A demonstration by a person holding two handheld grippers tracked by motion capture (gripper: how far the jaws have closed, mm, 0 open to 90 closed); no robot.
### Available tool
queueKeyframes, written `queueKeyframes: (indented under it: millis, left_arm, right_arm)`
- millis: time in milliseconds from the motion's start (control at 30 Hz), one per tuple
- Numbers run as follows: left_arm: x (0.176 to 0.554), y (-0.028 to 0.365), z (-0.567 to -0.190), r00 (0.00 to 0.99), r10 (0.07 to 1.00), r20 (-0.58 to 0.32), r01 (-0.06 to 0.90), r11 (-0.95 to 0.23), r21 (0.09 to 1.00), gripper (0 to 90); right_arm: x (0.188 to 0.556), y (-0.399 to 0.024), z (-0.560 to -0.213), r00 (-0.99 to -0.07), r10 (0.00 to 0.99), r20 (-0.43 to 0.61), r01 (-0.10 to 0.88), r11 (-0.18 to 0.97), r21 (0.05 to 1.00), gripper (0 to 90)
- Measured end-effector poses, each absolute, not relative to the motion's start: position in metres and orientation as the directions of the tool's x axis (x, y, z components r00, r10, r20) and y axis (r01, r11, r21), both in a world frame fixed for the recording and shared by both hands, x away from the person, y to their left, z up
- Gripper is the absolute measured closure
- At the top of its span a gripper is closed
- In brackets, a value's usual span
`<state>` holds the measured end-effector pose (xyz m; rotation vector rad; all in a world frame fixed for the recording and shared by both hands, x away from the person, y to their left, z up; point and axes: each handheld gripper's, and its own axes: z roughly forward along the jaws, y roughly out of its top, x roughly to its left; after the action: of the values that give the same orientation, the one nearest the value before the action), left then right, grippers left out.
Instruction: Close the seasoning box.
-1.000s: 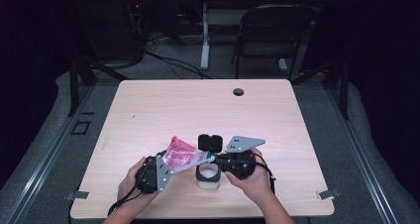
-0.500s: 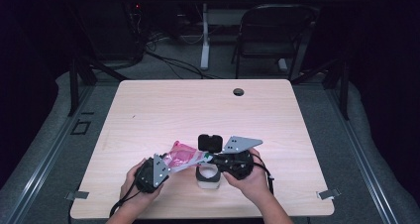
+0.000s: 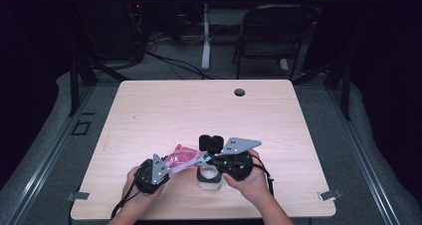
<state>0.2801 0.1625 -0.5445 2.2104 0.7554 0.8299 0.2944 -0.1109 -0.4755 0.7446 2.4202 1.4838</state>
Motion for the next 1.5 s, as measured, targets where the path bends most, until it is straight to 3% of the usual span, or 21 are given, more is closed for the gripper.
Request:
queueKeyframes:
  millis: [1233,1500]
  left_arm:
    - [0.285,0.161,-0.554,0.657,0.699,0.282,0.342,-0.610,0.715,68.8]
    - [0.288,0.163,-0.556,0.659,0.710,0.247,0.364,-0.589,0.722,68.8]
  right_arm:
    - [0.293,-0.104,-0.476,-0.858,0.510,0.064,0.293,0.384,0.875,90.0]
    - [0.294,-0.103,-0.477,-0.859,0.508,0.069,0.298,0.386,0.873,83.7]
